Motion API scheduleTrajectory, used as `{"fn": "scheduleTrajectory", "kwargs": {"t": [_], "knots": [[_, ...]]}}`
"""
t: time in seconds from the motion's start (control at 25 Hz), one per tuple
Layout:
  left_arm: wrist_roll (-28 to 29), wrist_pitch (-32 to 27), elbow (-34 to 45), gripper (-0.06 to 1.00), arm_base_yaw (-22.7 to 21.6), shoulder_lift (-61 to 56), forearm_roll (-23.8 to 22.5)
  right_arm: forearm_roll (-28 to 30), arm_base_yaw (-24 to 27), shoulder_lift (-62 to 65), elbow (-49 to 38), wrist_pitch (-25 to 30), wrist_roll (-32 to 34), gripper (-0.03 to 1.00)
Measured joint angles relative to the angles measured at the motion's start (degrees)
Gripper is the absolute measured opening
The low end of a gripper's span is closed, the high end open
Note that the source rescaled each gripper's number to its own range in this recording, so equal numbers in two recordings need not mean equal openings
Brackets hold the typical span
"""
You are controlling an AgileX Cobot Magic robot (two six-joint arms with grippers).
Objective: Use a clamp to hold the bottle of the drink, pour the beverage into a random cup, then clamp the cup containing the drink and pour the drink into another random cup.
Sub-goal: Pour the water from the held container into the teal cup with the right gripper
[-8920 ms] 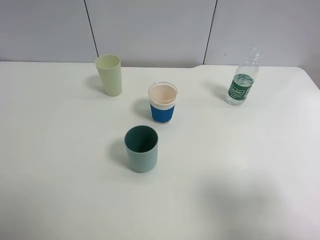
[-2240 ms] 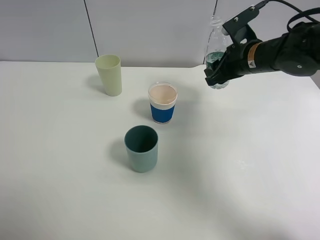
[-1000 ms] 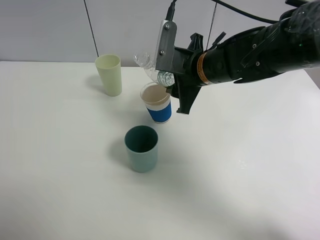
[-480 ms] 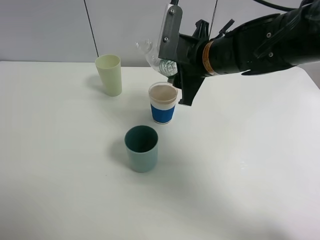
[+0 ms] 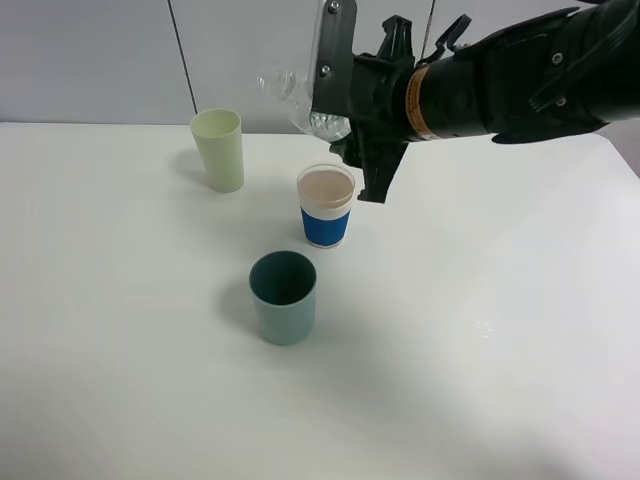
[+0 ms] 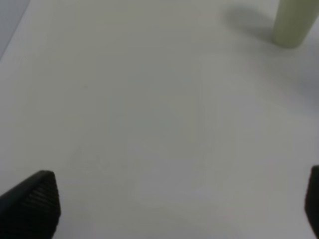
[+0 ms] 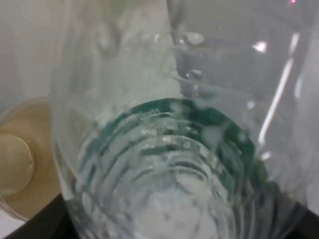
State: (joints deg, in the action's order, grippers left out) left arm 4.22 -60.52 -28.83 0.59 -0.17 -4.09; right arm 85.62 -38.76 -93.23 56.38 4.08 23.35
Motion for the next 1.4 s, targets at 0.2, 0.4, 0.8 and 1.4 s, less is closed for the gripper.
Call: {"fn": "scheduleTrajectory", "kwargs": {"t": [0.2,0.4,0.8,1.4], "knots": [[0.00,0.00,0.00,1.00,0.00,0.00,0.00,0.20,-0.90,0.00,0.00,0.00,-4.74,0.02],[0.00,0.00,0.00,1.00,0.00,0.00,0.00,0.39,-1.07,0.00,0.00,0.25,-11.41,0.02],[0.00,0.00,0.00,1.00,0.00,0.00,0.00,0.46,-1.26,0.00,0.00,0.25,-22.05,0.02],[0.00,0.00,0.00,1.00,0.00,0.00,0.00,0.46,-1.26,0.00,0.00,-0.04,-27.03,0.02]]}}
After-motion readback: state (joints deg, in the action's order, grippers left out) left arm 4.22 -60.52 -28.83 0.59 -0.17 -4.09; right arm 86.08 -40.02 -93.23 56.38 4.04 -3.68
